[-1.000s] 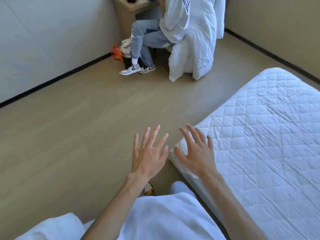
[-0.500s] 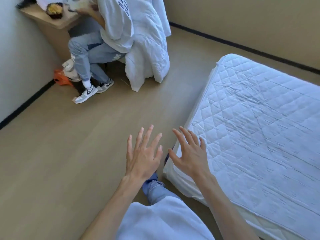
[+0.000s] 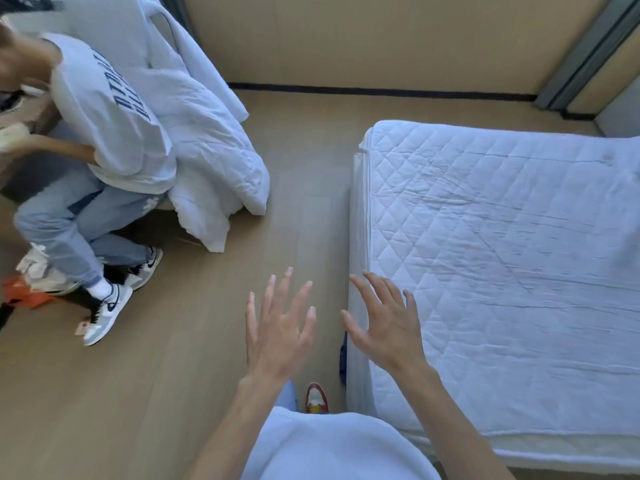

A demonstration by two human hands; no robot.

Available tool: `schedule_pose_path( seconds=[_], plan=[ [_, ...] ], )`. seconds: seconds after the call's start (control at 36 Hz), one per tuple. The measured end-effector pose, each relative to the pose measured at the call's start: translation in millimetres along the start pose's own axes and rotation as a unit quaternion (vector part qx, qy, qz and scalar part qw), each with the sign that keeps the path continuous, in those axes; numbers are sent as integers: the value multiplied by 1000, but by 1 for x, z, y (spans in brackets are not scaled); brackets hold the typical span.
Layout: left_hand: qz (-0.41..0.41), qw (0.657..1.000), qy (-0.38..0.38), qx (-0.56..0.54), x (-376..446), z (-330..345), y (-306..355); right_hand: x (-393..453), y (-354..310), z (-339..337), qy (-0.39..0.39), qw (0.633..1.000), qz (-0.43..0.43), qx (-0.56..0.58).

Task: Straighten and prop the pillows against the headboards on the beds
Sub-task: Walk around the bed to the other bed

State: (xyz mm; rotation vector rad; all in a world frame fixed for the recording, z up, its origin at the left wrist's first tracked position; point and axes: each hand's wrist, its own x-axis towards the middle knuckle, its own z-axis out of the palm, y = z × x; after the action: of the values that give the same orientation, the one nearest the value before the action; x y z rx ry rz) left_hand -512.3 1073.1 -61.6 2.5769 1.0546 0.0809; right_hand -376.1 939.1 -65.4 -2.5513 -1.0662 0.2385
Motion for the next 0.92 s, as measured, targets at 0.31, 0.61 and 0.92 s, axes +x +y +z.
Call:
schedule_pose_path(
  seconds=[0.31,0.61,0.92],
  plan=[
    [110,993,-49,-13,158,-9,-37,121,-36,19,27,995,96,-16],
    [214,976,-39,11,341,-53,-84,267,-104,32,90,980,176,-9],
    [258,965,-50,-3,487,-69,-78,394,-116,26,137,968,212,-7]
  ],
)
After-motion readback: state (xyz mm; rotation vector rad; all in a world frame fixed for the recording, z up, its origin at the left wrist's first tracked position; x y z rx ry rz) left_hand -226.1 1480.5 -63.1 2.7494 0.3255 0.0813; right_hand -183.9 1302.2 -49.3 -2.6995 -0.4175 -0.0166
